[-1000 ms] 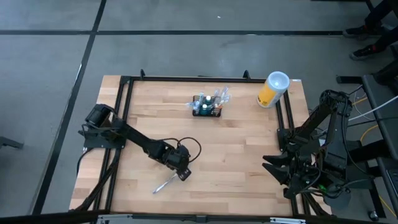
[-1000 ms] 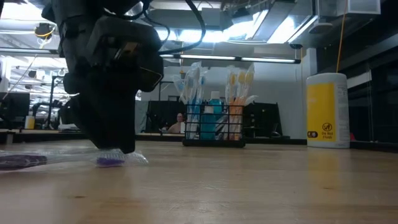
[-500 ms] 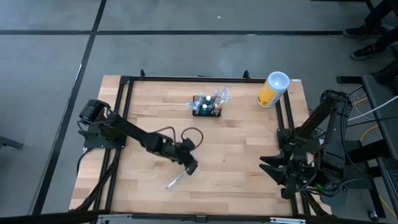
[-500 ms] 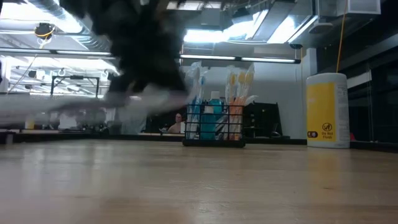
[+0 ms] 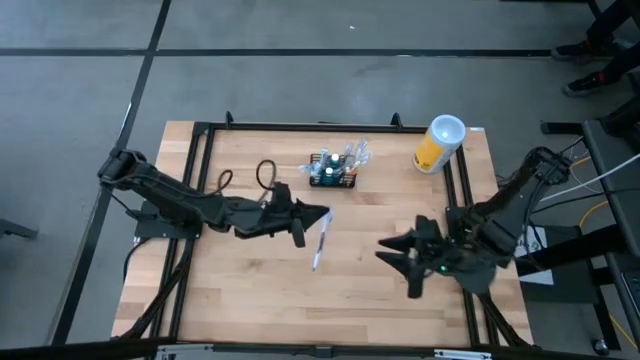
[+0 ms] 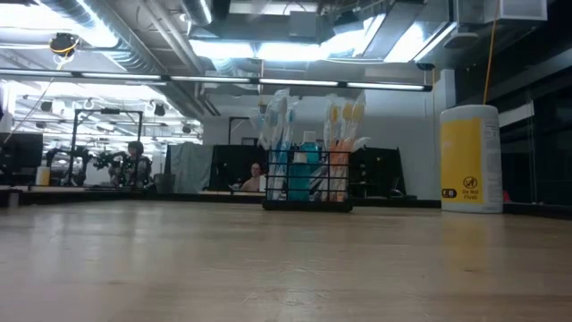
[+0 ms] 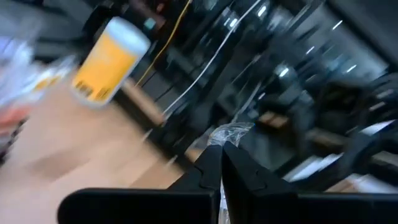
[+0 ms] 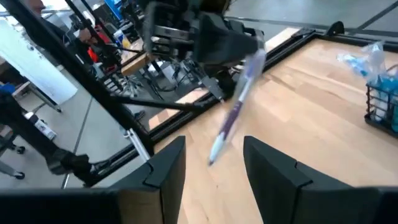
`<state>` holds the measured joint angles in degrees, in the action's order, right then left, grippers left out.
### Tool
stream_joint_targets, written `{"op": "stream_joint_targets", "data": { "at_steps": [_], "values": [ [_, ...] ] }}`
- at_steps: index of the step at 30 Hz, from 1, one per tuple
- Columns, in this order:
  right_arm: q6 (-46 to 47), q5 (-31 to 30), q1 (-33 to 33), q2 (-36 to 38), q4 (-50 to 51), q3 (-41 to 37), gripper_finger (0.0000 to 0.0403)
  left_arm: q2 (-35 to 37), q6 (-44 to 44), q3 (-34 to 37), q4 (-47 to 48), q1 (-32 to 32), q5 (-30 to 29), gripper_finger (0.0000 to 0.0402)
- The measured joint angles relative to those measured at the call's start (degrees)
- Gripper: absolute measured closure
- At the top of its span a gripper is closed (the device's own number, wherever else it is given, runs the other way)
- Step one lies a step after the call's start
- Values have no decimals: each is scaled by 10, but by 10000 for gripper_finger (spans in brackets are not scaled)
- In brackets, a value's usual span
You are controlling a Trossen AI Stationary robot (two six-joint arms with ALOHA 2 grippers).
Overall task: Pick & Place toothbrushing station
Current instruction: Put the purple toothbrush into the black mesh organizer
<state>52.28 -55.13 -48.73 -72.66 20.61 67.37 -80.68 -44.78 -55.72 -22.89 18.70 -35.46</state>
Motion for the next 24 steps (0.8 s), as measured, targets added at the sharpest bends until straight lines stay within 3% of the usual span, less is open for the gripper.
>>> {"op": "stream_joint_targets", "data": {
  "at_steps": [7,16,24],
  "values": [
    [-93,78,88,0,-85,0,239,-12,22,-26,-43,0,-1,400],
    [-124,153,174,0,-102,0,239,-53,51,-98,-44,4,42,400],
    [-157,217,217,0,-147,0,239,-65,59,-112,-46,-6,51,400]
  ]
}}
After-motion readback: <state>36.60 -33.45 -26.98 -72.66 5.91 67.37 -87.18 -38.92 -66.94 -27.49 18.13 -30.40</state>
